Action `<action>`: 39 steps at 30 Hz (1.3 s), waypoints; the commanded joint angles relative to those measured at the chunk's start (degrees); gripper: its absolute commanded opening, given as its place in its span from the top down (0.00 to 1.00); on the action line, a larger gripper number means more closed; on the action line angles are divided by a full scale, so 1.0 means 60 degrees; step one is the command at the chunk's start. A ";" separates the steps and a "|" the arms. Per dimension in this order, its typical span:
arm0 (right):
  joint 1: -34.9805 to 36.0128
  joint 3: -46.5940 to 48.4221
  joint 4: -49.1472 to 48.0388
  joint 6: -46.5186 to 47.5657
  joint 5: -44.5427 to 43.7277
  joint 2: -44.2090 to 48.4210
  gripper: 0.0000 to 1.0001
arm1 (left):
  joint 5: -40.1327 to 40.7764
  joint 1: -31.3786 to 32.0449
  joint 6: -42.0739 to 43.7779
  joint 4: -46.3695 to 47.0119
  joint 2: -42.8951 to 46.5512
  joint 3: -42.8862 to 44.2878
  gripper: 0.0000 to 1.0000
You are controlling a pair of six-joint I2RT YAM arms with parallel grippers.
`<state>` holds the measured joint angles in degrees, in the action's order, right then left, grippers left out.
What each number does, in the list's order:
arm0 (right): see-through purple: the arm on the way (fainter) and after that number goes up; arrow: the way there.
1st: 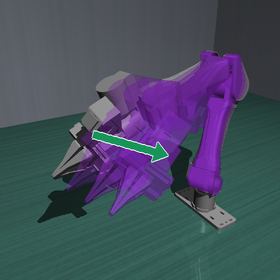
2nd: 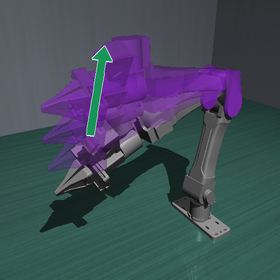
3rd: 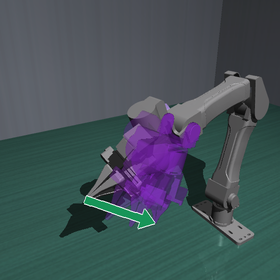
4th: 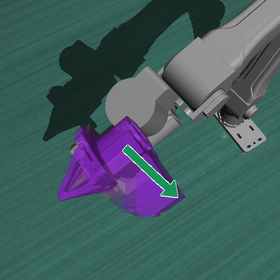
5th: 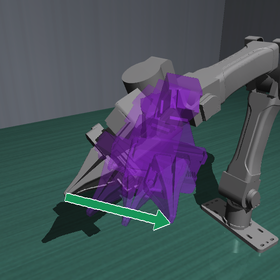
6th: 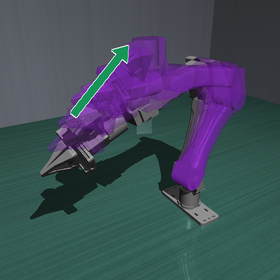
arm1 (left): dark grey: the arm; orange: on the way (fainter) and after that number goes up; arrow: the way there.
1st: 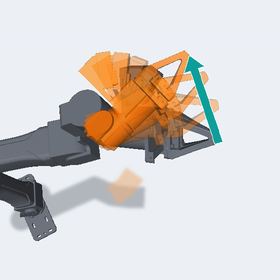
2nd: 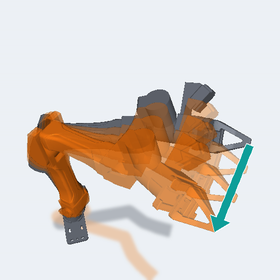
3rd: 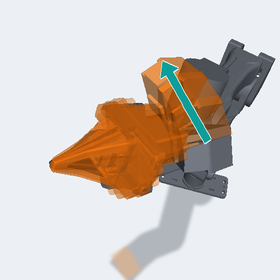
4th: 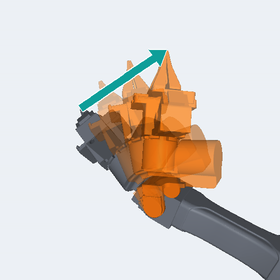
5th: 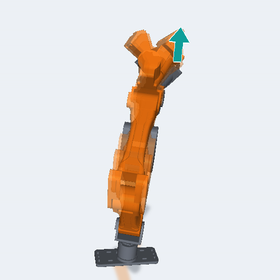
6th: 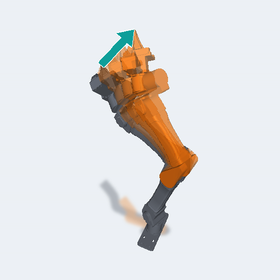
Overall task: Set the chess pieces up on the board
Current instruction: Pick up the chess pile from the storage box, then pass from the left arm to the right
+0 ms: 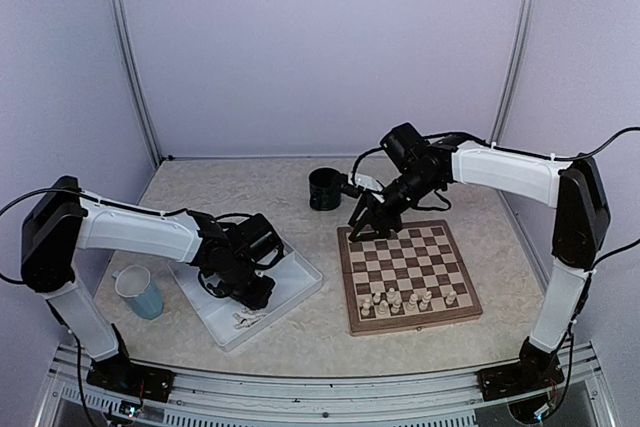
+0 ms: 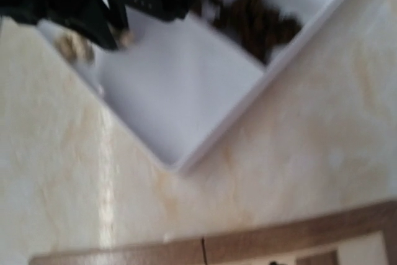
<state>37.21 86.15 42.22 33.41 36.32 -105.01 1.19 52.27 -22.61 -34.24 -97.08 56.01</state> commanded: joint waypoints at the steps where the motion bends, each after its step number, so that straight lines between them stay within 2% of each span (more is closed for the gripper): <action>1: 0.0107 0.0866 -0.0491 -0.1114 0.1102 -0.0452 0.51 | 0.0938 -0.0228 0.0478 0.1870 0.1484 -0.0623 0.85; 9: 0.0276 0.2001 -0.0919 -0.3498 0.4338 -0.2330 0.42 | -0.0126 -0.0219 0.1210 0.5415 0.3571 -0.2443 0.84; 12: 0.0555 0.2429 -0.0884 -0.3905 0.4937 -0.2996 0.39 | -0.0140 -0.0158 0.1364 0.6264 0.3974 -0.2832 0.85; 17: 0.0973 0.3315 -0.0938 -0.4521 0.5910 -0.3984 0.40 | -0.0140 -0.0067 0.1517 0.6948 0.4159 -0.3121 0.84; 25: 0.1210 0.3681 -0.1729 -0.5461 0.6510 -0.4558 0.44 | -0.0477 0.0148 0.1711 0.7188 0.3889 -0.2999 0.84; 39: 0.1212 0.3571 -0.1603 -0.5289 0.6103 -0.4478 0.56 | -0.0597 0.0236 0.1941 0.6939 0.3217 -0.2524 0.84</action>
<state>44.40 106.67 32.84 1.39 73.30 -131.52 -2.15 53.19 -12.08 6.90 -77.06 38.96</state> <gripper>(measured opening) 0.451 0.167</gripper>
